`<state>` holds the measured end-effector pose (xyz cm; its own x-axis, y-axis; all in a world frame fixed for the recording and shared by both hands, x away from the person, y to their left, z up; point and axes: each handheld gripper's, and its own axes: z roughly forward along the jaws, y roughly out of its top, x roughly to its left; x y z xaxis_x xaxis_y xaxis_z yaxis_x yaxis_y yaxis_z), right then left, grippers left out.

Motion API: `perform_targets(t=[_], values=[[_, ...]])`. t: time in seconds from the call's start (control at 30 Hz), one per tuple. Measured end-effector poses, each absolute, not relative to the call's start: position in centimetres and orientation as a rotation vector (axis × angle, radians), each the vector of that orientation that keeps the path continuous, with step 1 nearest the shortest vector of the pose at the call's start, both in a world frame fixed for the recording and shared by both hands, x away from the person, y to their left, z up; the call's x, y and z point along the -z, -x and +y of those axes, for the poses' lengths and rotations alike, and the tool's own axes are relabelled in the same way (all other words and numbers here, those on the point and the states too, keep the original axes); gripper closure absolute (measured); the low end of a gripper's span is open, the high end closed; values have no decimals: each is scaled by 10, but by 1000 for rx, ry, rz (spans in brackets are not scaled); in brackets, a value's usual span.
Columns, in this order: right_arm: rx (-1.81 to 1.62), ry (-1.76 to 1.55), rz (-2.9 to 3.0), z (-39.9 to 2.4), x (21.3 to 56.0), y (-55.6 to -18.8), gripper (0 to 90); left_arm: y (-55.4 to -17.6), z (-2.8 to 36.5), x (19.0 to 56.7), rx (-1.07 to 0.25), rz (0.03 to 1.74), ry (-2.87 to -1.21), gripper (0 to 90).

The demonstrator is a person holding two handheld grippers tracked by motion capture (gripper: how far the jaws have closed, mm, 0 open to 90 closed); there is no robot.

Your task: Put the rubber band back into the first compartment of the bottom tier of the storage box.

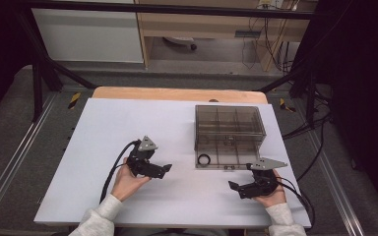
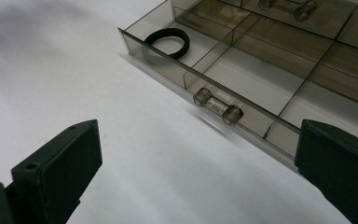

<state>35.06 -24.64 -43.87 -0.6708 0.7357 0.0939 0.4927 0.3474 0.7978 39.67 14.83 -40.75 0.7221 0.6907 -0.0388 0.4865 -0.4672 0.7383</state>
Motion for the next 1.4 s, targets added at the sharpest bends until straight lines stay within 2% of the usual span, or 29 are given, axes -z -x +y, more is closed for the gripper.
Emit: perform_targets(t=[0.9,1.4], values=[[-1221,-1126,2320,-246,439,-352,26,-368,236,420,-411,982,-2116,110],[-1191,-1137,2313,-246,440,-352,38,-361,258,432,-428,1027,-2117,112]])
